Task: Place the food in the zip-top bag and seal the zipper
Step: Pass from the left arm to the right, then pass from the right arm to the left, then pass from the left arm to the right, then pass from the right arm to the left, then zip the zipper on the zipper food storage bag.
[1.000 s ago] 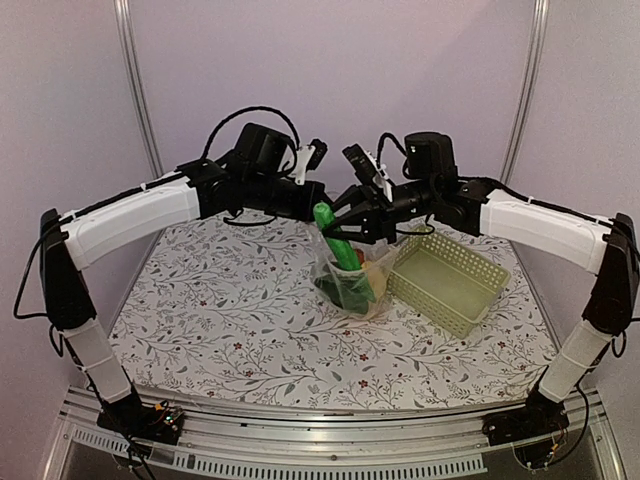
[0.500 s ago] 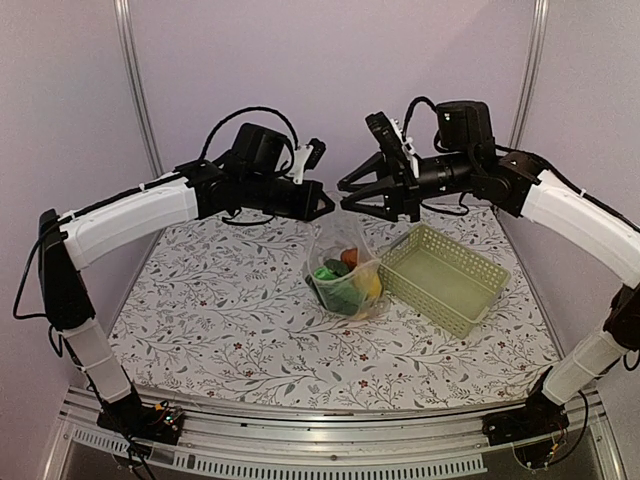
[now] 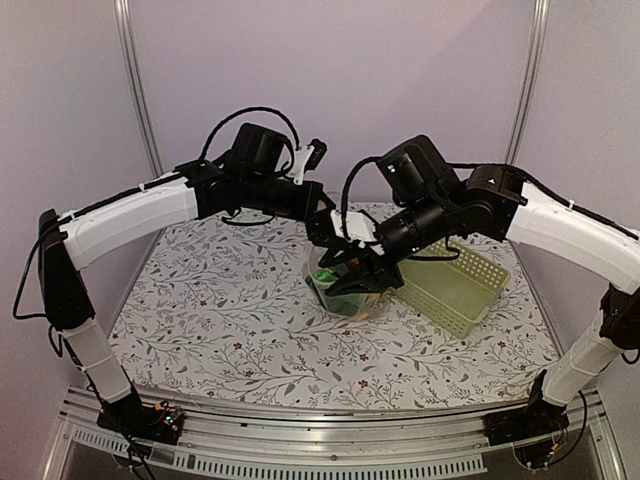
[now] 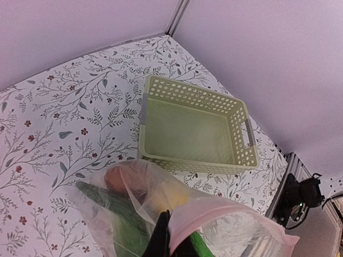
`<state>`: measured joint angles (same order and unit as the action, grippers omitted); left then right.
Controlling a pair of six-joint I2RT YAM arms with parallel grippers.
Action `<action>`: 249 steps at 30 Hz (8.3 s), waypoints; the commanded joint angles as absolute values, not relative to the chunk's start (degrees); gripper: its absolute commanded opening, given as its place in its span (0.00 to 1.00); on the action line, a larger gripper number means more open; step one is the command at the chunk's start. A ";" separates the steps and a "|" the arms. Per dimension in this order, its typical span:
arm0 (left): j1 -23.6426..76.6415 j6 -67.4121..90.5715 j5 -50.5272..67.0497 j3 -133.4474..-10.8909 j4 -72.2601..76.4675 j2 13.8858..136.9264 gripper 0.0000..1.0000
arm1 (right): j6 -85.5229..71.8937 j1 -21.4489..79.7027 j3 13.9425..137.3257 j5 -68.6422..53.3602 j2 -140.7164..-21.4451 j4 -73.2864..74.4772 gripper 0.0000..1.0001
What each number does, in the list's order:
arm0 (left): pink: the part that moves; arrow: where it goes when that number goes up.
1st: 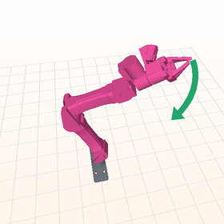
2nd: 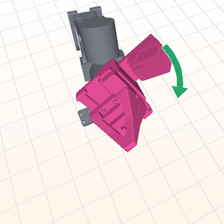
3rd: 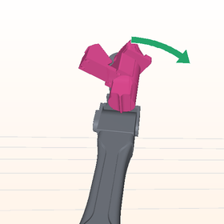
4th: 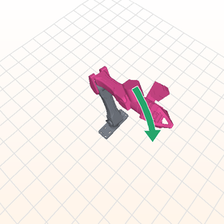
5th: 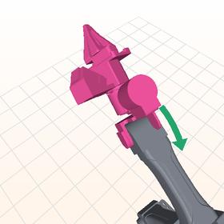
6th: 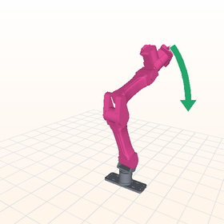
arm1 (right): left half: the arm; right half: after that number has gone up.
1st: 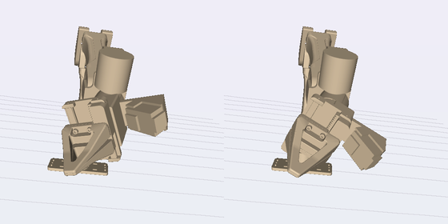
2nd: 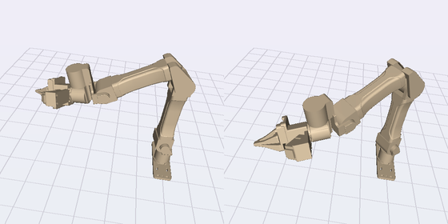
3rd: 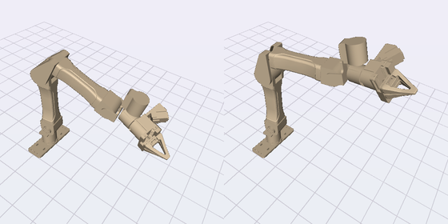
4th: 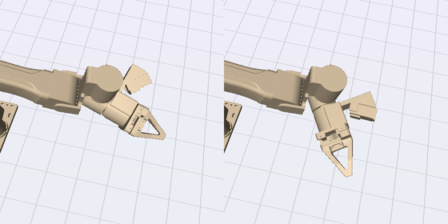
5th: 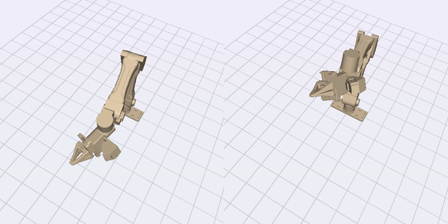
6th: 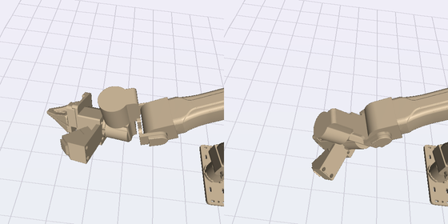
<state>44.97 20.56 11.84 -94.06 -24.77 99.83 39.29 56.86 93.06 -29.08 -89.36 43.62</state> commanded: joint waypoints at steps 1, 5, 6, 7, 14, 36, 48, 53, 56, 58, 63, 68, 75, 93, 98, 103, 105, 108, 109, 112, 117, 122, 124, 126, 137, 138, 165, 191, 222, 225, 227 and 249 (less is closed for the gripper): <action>44.21 19.50 12.35 -94.98 -25.80 97.81 0.00 | 41.06 59.11 94.11 -15.00 -91.98 47.46 0.47; 44.21 19.22 11.98 -94.85 -26.29 97.11 0.00 | 40.23 59.22 95.05 -9.21 -94.33 48.45 0.47; 44.21 19.05 11.95 -94.65 -26.37 96.93 0.00 | 40.40 59.24 95.28 -8.55 -95.02 48.98 0.47; 44.21 18.95 11.88 -94.39 -26.42 96.76 0.00 | 40.47 59.24 95.43 -8.35 -95.39 49.40 0.46; 44.20 18.37 11.91 -93.44 -26.46 95.82 0.00 | 40.98 59.80 95.43 -8.04 -97.13 50.31 0.25; 41.22 7.11 14.49 -86.01 -24.93 84.43 0.38 | 44.94 50.74 99.90 -5.68 -92.59 50.15 0.00; 40.47 7.91 9.70 -43.92 13.25 62.91 0.80 | 44.04 49.44 93.96 -7.47 -90.65 48.80 0.00; 39.18 9.44 14.56 -37.18 26.99 66.31 0.76 | 44.06 49.24 93.62 -8.47 -88.24 48.31 0.00; 39.03 10.44 19.86 -36.13 35.32 71.23 0.70 | 43.41 48.69 93.27 -9.57 -87.36 47.72 0.00; 39.02 11.40 22.18 -35.91 41.15 74.26 0.67 | 43.01 48.40 92.81 -10.12 -87.06 47.39 0.00; 38.35 12.28 23.60 -37.51 51.06 80.89 0.58 | 42.63 47.55 91.40 -10.56 -86.92 47.17 0.00; 37.72 13.83 28.69 -41.89 55.76 87.73 0.47 | 42.07 46.77 91.26 -11.04 -86.79 47.07 0.00; 36.56 18.23 29.53 -44.44 63.01 94.04 0.36 | 41.53 45.18 91.43 -11.95 -85.50 46.98 0.00; 33.58 28.37 28.26 -52.87 62.24 103.32 0.35 | 40.36 43.16 90.88 -12.92 -84.74 46.99 0.00; 33.44 28.63 28.16 -54.25 58.25 103.44 0.41 | 40.25 42.98 91.01 -12.88 -84.72 46.95 0.00; 33.53 28.53 37.13 -55.79 61.22 105.88 0.46 | 39.95 42.96 91.70 -12.88 -85.58 46.99 0.00; 33.53 29.17 40.56 -56.27 63.17 106.89 0.43 | 39.78 42.89 91.98 -12.83 -85.89 46.97 0.00; 33.59 30.37 43.44 -56.65 66.88 108.36 0.36 | 39.64 42.76 92.27 -12.89 -86.28 47.02 0.00; 33.58 30.71 43.98 -56.87 67.71 108.79 0.33 | 39.56 42.72 92.40 -12.97 -86.43 47.02 0.00; 33.45 31.54 44.03 -57.46 69.30 109.73 0.20 | 39.42 42.58 92.55 -13.05 -86.81 46.96 0.00; 32.68 32.34 39.98 -54.95 70.69 108.05 0.01 | 39.53 42.00 92.05 -12.59 -86.59 47.08 0.00; 32.70 25.44 35.68 -49.29 60.04 96.05 0.00 | 39.64 39.08 91.99 -11.52 -85.40 47.26 0.00; 33.25 22.81 34.70 -48.92 54.90 92.89 0.00 | 39.61 38.53 91.58 -10.69 -85.26 47.28 0.00; 33.96 20.47 33.76 -49.52 49.91 90.64 0.00 | 39.36 38.20 91.12 -9.94 -85.32 47.18 0.00; 38.39 13.51 29.02 -55.10 31.97 88.03 0.00 | 41.51 38.13 92.83 -25.71 -82.78 50.25 0.38; 38.67 13.25 28.45 -55.35 31.22 87.72 0.00 | 41.62 38.21 93.66 -27.24 -82.32 50.38 0.41; 46.76 7.15 22.61 -56.18 20.75 78.67 0.00 | 38.65 50.36 109.29 -21.10 -99.73 47.24 0.40; 46.68 -1.66 24.41 -58.18 14.18 79.93 0.26 | 37.58 50.47 113.20 -24.19 -100.49 52.25 0.00; 46.71 -0.95 28.26 -58.62 15.01 80.27 0.00 | 35.77 50.54 114.96 -26.28 -100.72 52.74 0.12; 46.71 -0.95 28.20 -58.79 14.95 80.24 0.00 | 35.69 50.55 114.96 -26.41 -100.79 53.09 0.10; 46.67 -0.97 28.30 -58.88 15.01 80.33 0.00 | 35.62 50.54 114.92 -26.54 -100.98 53.39 0.10; 46.76 -1.00 27.89 -58.97 15.03 80.20 0.00 | 35.16 50.55 115.05 -25.67 -102.67 53.85 0.13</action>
